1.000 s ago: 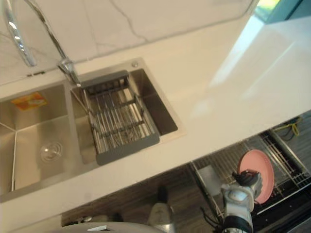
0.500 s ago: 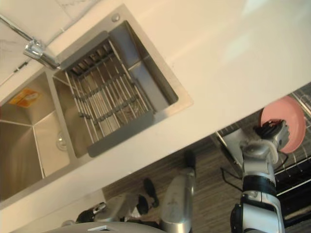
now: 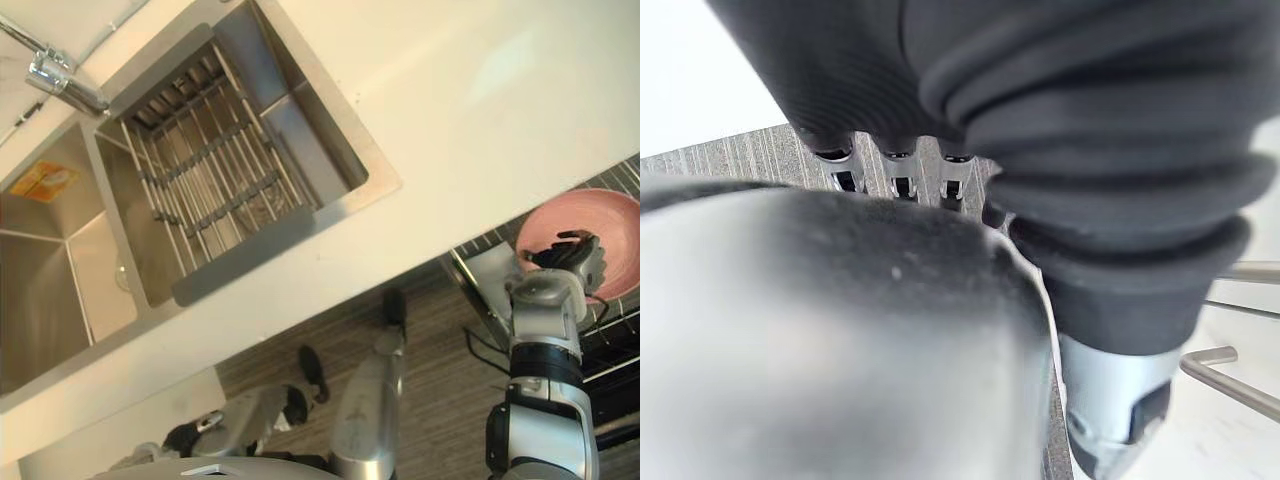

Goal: Walk over to the sink, pick up the cup, carry it to the dishwasher, place the cup inside the dishwasher, then close the dishwasher door

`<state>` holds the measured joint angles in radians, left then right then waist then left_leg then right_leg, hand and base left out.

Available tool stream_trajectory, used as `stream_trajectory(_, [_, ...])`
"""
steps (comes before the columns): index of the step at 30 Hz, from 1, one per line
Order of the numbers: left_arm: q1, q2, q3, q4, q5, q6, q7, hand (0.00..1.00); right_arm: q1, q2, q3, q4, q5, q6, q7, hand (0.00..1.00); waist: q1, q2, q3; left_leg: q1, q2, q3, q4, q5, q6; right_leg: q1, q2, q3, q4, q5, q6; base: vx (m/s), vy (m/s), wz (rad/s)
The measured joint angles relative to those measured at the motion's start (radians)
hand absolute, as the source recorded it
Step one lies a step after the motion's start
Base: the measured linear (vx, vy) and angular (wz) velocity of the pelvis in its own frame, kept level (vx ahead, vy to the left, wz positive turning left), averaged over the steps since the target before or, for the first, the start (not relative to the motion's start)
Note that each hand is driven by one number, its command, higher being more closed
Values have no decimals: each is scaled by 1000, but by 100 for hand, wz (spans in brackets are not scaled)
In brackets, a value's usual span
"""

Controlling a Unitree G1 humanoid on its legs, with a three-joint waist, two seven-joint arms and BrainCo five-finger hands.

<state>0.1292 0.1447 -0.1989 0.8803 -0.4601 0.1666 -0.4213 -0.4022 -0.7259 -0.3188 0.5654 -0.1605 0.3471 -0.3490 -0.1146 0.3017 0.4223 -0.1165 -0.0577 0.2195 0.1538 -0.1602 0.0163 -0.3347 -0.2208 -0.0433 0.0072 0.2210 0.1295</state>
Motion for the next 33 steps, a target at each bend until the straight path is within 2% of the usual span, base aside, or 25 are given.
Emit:
stream_trajectory(6, [1,0,2,-7,0,-5,1,0,21,-4,-17,-3,6,14,33,0,-8,3,-3,20,6,-4,-1,-2,-3,25,1,-13,0,-10,-4,5,-9,2])
stream_trajectory(8, [1,0,6,-8,-10,-12,4,0,56,9,-24,-38,8,21,41,0,-15,-4,3,38,11,-13,-2,-5,-9,49,3,-25,0,-18,-3,17,-29,10])
stream_trajectory(13, [1,-7,75,-36,-30,-9,47,0,166,112,-81,-196,86,1,34,0,-33,-15,10,86,32,-11,-1,-22,-25,98,20,-29,0,-34,-6,18,-39,-5])
stream_trajectory(16, [-1,-6,128,-44,-43,-1,60,0,246,186,-137,-313,97,-25,36,0,-58,-37,7,121,54,0,-1,-33,-39,129,38,-28,-1,-41,-4,47,-49,-13])
stream_trajectory(19, [-4,-1,181,-43,-48,10,82,0,341,219,-242,-402,165,-107,48,0,-82,-98,-25,163,83,24,0,-44,-58,163,68,-22,-1,-51,-14,48,-63,-20])
stream_trajectory(21, [3,11,202,-5,-48,22,105,0,367,220,-307,-423,220,-160,65,0,-87,-146,-59,173,96,44,0,-50,-61,166,85,-10,-1,-54,-18,20,-57,-27])
stream_trajectory(22, [5,17,203,2,-48,23,109,0,384,223,-335,-439,242,-181,68,0,-86,-157,-67,176,101,55,0,-55,-57,165,92,0,-1,-54,-18,14,-58,-40])
stream_trajectory(24, [11,44,209,31,-48,29,114,0,400,232,-418,-474,321,-254,76,0,-82,-207,-89,204,111,88,1,-67,-58,169,114,36,-1,-51,-22,-9,-47,-50])
stream_trajectory(25, [24,42,224,37,-47,30,116,0,409,233,-462,-471,354,-292,73,0,-84,-219,-97,213,115,102,2,-75,-57,180,123,46,-2,-51,-23,-34,-36,-38])
stream_trajectory(29, [53,40,236,52,-46,31,115,0,440,235,-578,-416,523,-376,43,0,-103,-232,-134,226,119,118,11,-92,-59,199,124,60,-19,-48,-21,-25,-6,-16])
stream_trajectory(31, [67,42,236,59,-45,30,114,0,445,232,-655,-282,651,-416,43,0,-110,-240,-162,231,122,139,17,-100,-59,200,129,74,-19,-46,-22,-10,-13,-17])
stream_trajectory(33, [72,42,235,76,-47,31,113,0,468,231,-678,-191,765,-419,60,0,-110,-241,-178,239,122,146,17,-104,-60,201,132,85,-18,-45,-23,-25,-26,-21])
